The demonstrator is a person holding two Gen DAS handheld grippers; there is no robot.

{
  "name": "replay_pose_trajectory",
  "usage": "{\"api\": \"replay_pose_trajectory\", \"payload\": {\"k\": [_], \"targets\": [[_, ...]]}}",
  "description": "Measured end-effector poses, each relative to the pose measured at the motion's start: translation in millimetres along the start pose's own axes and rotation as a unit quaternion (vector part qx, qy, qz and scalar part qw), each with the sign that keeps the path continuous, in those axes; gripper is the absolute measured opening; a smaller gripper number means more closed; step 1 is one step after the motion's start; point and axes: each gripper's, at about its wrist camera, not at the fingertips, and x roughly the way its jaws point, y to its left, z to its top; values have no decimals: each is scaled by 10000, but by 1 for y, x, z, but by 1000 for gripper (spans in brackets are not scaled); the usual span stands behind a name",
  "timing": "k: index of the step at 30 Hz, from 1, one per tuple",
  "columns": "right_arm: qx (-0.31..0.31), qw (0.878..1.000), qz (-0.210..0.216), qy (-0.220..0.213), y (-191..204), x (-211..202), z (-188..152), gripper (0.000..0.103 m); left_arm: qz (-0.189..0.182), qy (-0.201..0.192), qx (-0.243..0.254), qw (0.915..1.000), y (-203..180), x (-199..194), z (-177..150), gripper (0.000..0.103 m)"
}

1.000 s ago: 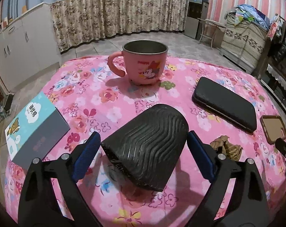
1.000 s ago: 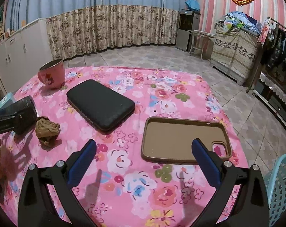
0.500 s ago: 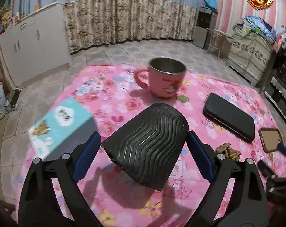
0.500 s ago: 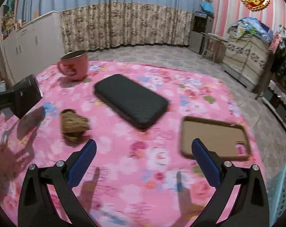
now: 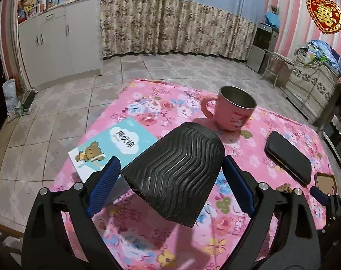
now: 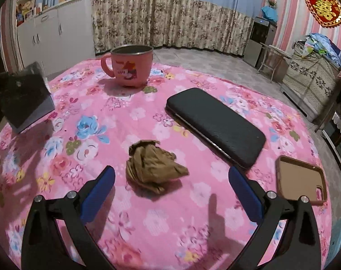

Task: Collect trash
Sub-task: 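Grasp the brown crumpled paper with the right tool while the left holds the cup, then carry the black cup and brown paper over to the blue basket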

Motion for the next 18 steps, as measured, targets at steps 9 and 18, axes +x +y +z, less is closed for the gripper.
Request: {"api": "replay_pose_trajectory", "payload": {"k": [9,18], "targets": [[-90,9989,354,306,8,14,2,60,-5,-21,94,10000,-5,2,2,89],[163,9990,396,88,-19,-9,0,53,-25,-83,234,9997,-17,-3,2,89]]}}
